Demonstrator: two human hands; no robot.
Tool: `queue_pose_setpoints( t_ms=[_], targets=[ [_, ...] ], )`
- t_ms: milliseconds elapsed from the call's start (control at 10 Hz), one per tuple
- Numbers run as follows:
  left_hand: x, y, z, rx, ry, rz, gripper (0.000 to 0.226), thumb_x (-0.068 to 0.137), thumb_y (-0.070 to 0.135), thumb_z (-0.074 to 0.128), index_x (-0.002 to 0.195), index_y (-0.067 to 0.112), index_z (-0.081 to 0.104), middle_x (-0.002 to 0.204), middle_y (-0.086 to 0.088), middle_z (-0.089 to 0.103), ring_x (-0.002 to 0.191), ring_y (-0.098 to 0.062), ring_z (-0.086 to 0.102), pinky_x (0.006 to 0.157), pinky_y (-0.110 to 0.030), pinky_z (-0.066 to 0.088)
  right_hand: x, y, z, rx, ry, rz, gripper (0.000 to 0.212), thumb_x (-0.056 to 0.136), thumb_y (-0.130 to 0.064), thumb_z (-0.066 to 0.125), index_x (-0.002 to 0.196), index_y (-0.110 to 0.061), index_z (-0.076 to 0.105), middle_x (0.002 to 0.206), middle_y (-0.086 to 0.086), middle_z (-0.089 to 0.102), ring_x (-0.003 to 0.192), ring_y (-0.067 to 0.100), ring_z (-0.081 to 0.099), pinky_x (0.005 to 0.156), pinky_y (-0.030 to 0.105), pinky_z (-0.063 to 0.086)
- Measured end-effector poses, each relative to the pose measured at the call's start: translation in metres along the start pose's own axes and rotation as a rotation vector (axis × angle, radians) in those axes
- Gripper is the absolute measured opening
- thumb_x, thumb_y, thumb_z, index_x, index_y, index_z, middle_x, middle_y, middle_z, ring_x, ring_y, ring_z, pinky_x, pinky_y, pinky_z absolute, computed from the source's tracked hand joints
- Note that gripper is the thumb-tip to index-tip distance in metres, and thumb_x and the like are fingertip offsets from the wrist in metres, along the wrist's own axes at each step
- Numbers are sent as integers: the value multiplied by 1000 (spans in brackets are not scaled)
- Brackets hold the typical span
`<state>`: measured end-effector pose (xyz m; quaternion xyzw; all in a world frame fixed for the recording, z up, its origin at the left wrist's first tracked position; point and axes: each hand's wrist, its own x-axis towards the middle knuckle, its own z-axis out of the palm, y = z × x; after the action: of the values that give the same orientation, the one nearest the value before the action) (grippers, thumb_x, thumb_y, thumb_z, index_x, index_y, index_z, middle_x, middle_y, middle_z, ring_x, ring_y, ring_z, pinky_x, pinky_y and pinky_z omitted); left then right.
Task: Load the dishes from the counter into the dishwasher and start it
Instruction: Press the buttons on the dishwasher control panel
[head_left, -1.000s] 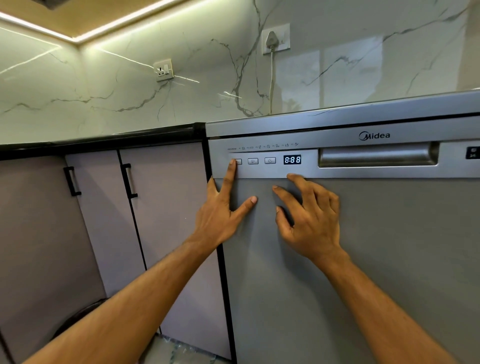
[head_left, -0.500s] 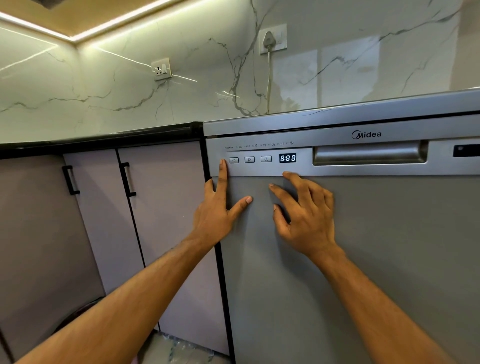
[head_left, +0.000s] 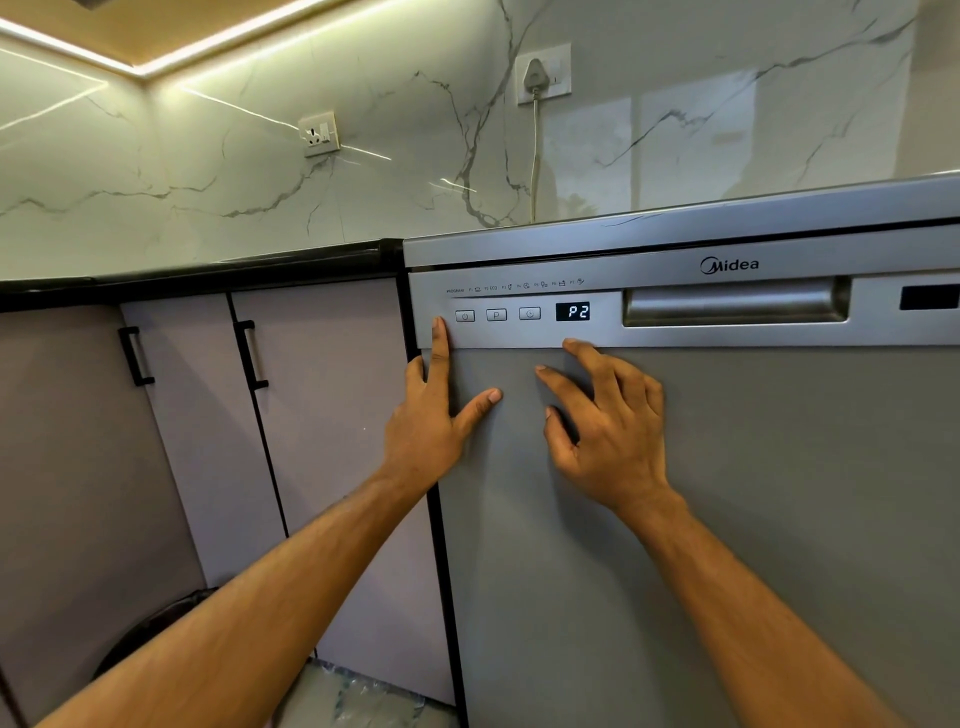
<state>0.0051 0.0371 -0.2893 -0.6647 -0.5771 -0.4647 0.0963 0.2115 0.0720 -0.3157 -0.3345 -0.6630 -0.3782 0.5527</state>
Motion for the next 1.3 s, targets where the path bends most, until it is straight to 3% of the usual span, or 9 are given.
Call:
queue_pose_setpoints(
  t_ms=[300,700,900,1000,1100,1300],
  targets=[
    [-2,1,1,-28,9,-13,101,86,67,53,153,42,-18,145,-8,35,109,-19,55,80,-30,46,-1,0,0,3,5,-4,41,80,-27,72,121,-25,73,144,2,57,119,24,50,91,39,37],
    [-3,0,2,-50,17,-22,100,88,64,57,154,44,-15,147,-6,34,105,-11,49,81,-28,45,-1,1,1,2,-5,-6,42,80,-27,71,121,-24,72,145,2,56,119,24,50,91,39,37],
    [-2,-1,4,-83,32,-40,99,86,68,56,154,48,-12,146,-3,34,112,-19,55,81,-31,47,-2,2,1,10,-6,-5,41,80,-26,71,121,-24,73,145,3,56,119,24,51,91,40,38],
    [-6,1,7,44,99,-39,95,86,70,54,157,42,-2,151,-8,26,128,-26,46,96,-42,48,-1,2,1,10,-2,-8,41,80,-26,71,121,-24,73,145,2,56,118,25,52,91,39,38],
    [-8,3,10,168,198,-15,91,87,68,57,159,37,10,160,-12,14,144,-31,25,110,-57,34,-2,2,1,16,3,-10,41,80,-26,71,121,-24,73,145,2,56,118,25,52,92,39,38],
    [0,5,7,193,166,203,83,92,58,55,157,42,5,165,-13,1,152,-32,11,115,-55,26,-2,2,3,-1,11,-17,42,79,-26,71,121,-24,73,145,3,56,120,24,50,92,40,39]
  ],
)
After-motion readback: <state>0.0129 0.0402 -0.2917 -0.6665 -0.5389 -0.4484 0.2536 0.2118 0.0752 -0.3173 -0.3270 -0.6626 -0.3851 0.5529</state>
